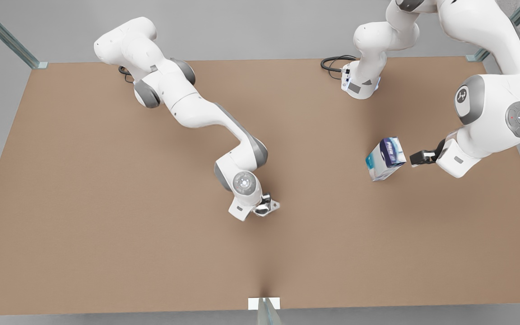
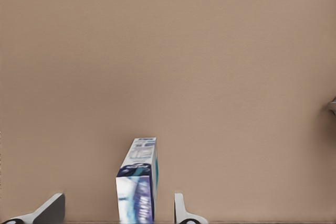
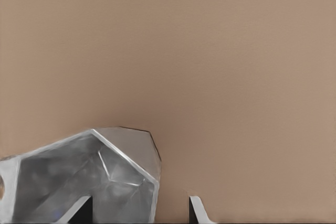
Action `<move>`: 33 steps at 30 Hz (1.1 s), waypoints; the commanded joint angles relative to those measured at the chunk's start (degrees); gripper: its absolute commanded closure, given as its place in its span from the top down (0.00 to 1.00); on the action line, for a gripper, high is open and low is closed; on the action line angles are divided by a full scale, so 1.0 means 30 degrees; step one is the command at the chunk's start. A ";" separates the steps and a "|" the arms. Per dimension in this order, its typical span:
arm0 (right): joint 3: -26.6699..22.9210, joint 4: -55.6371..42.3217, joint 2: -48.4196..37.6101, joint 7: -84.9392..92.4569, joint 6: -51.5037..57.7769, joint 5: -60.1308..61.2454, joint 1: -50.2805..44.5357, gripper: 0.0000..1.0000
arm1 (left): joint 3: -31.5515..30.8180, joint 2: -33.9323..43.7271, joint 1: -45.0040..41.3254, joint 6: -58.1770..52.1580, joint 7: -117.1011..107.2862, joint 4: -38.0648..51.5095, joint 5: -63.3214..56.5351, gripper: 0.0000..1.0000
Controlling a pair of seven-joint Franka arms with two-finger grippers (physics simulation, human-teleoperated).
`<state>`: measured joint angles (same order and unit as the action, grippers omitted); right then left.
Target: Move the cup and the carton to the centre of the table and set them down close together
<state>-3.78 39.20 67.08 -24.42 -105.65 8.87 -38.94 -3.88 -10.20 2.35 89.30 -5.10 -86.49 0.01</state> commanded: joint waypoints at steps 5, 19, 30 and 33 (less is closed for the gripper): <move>0.0002 -0.0059 -0.1411 -0.0004 0.2843 0.2286 0.0059 1.00 | 0.0005 0.0266 0.0009 -0.0178 -0.0029 -0.0498 -0.0002 1.00; 0.3195 1.4413 -1.9283 0.5972 0.5597 -0.3690 1.1954 1.00 | 0.0415 0.3957 -0.0108 0.8054 0.0117 -1.0722 0.0027 1.00; 0.6418 1.4589 -1.9254 0.5826 0.4982 -0.3574 1.4561 1.00 | 0.0415 0.5071 -0.0577 1.1394 0.0205 -1.4707 0.0086 1.00; 0.6418 1.4619 -1.9283 0.5826 0.4982 -0.3544 1.4590 1.00 | 0.0415 0.4924 -0.0577 1.1394 0.0205 -1.5087 0.0115 1.00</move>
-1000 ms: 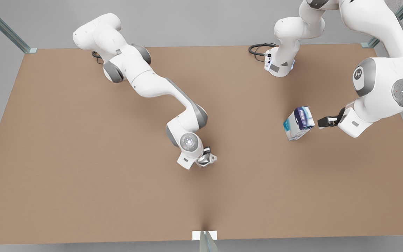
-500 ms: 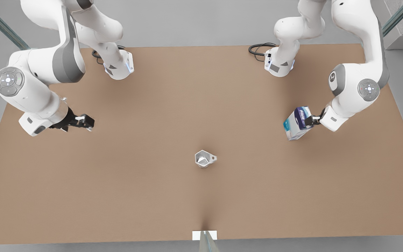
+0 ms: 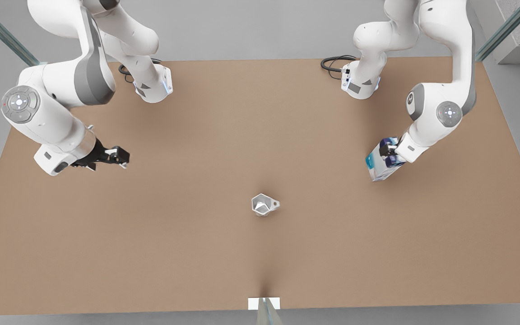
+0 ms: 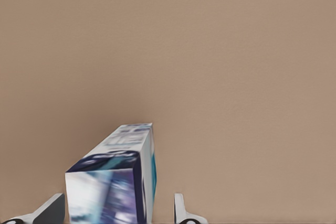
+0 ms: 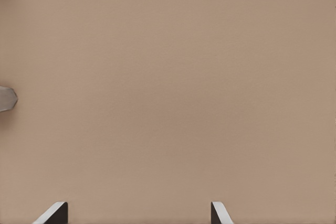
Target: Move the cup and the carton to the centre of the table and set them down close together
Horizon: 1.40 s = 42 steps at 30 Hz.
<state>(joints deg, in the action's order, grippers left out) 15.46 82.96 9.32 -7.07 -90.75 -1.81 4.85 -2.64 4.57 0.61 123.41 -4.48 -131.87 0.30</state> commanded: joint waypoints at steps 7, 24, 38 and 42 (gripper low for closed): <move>0.0003 0.0033 0.0087 -0.0074 -0.0365 0.0075 -0.0006 1.00 | 0.0030 -0.0029 0.0000 -0.0061 -0.0029 -0.0310 0.0018 1.00; -0.0085 -0.0582 0.0322 -0.1773 0.0016 0.0251 0.0639 1.00 | 0.0938 -0.0497 -0.0293 -0.0061 -0.0147 -0.0426 -0.0012 1.00; -0.0085 -0.0611 0.0644 -0.1773 -0.0042 0.0192 0.0932 1.00 | 0.0938 -0.1611 -0.0439 -0.0237 -0.0117 -0.0983 -0.0012 1.00; -0.0085 -0.0641 0.0761 -0.1773 -0.0042 0.0192 0.1019 1.00 | 0.0938 -0.1699 -0.0439 -0.0237 -0.0059 -0.0954 -0.0041 1.00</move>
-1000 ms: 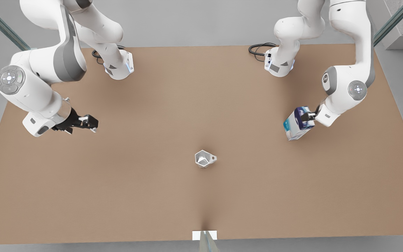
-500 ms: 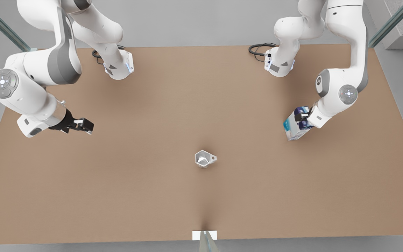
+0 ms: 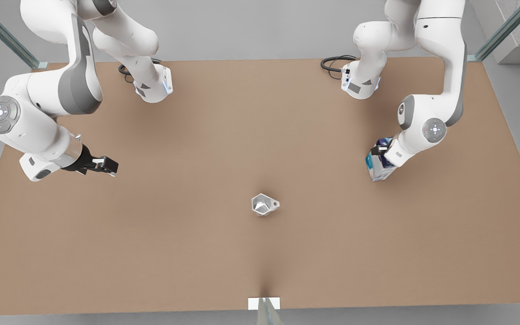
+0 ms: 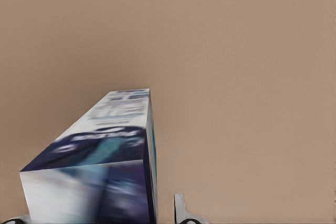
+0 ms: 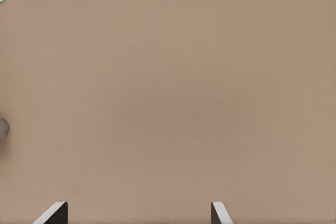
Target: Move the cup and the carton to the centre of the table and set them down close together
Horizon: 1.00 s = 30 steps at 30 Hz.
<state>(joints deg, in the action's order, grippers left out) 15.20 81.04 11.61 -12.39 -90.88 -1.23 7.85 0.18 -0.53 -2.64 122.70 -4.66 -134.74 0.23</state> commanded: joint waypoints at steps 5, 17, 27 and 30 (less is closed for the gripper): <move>0.0002 -0.0088 0.0350 0.0000 -0.0234 -0.0146 0.0050 1.00 | 0.0000 0.0030 0.0647 -0.0176 -0.0029 0.0029 0.0010 0.68; 0.0002 -0.0059 0.0906 0.0000 -0.0498 -0.0088 0.0109 1.00 | 0.0029 0.0059 0.0618 -0.0293 -0.0381 0.0733 -0.0019 0.66; 0.0002 0.0000 0.1287 0.0000 -0.0498 0.0029 -0.0009 1.00 | -0.1434 -0.1610 -0.0232 -0.0264 -1.1921 0.5214 0.0948 0.66; 0.0002 0.0000 0.1287 0.0000 -0.0498 0.0029 -0.0009 1.00 | -0.4157 -0.2723 -0.0290 -0.0293 -1.6461 0.7030 0.0948 0.66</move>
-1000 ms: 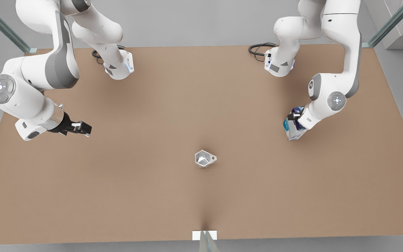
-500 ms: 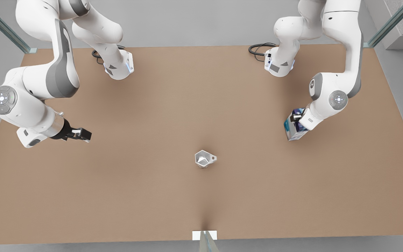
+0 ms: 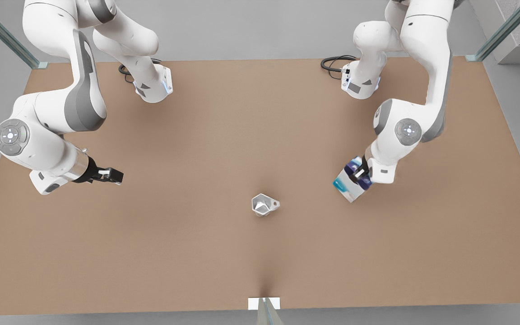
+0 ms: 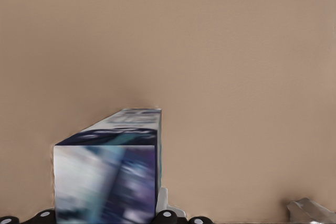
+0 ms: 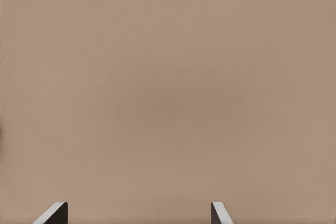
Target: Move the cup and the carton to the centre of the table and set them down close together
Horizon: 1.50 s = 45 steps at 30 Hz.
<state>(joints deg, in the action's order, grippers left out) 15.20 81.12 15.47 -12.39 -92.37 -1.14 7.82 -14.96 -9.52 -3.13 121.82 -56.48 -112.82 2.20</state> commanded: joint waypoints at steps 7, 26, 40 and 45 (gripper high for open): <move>0.0031 -0.0027 0.0086 0.0000 -0.0029 0.0000 -0.0029 1.00 | -0.3919 -0.3858 -0.0860 0.0117 -0.8534 0.3916 -0.2403 0.67; 0.0031 -0.0027 0.0116 0.0000 -0.0029 0.0029 0.0029 1.00 | -0.5971 -0.6526 -0.3262 0.1816 -1.8733 0.5146 -0.5159 1.00; 0.0031 -0.0027 0.0116 0.0000 -0.0029 0.0000 0.0029 1.00 | -0.6030 -0.6086 -0.3262 0.1583 -1.9348 0.5586 -0.5071 1.00; 0.0002 -0.0056 0.0115 0.0000 -0.0029 -0.0059 0.0058 1.00 | -0.4512 -0.3333 -0.1856 -0.8018 -1.1305 0.9596 -0.0534 1.00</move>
<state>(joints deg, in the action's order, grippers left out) 15.20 80.95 15.82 -12.38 -92.46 -1.29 8.03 -24.11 -19.01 -6.97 88.82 -81.35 -80.08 -6.54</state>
